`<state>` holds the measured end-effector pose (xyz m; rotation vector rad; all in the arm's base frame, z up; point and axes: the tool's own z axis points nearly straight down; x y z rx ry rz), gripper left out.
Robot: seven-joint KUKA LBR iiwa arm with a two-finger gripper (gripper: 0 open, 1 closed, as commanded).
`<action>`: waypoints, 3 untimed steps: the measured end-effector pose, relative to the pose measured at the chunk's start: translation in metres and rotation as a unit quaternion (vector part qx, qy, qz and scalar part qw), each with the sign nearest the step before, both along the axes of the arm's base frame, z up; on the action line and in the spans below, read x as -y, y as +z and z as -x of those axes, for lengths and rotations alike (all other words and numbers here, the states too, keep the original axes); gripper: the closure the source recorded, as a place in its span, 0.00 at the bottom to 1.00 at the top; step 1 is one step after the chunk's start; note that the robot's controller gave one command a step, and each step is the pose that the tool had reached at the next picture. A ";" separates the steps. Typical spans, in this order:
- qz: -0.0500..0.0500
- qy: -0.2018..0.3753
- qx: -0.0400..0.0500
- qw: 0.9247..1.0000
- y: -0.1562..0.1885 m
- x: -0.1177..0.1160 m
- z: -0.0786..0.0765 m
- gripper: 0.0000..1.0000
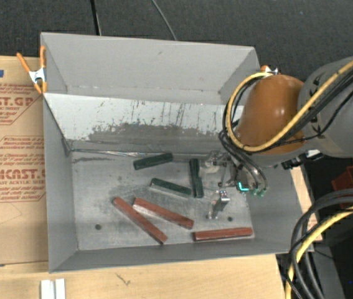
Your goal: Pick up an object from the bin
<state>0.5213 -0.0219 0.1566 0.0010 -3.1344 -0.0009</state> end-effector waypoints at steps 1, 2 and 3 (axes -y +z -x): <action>0.000 0.000 0.004 1.000 0.004 0.000 -0.002 0.00; 0.000 0.030 0.004 1.000 -0.082 -0.013 -0.016 1.00; 0.000 0.030 0.007 1.000 -0.084 -0.013 -0.016 0.00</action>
Offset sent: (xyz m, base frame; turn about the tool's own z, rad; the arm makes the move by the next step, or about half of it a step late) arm 0.0136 0.0132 -0.0866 -0.0594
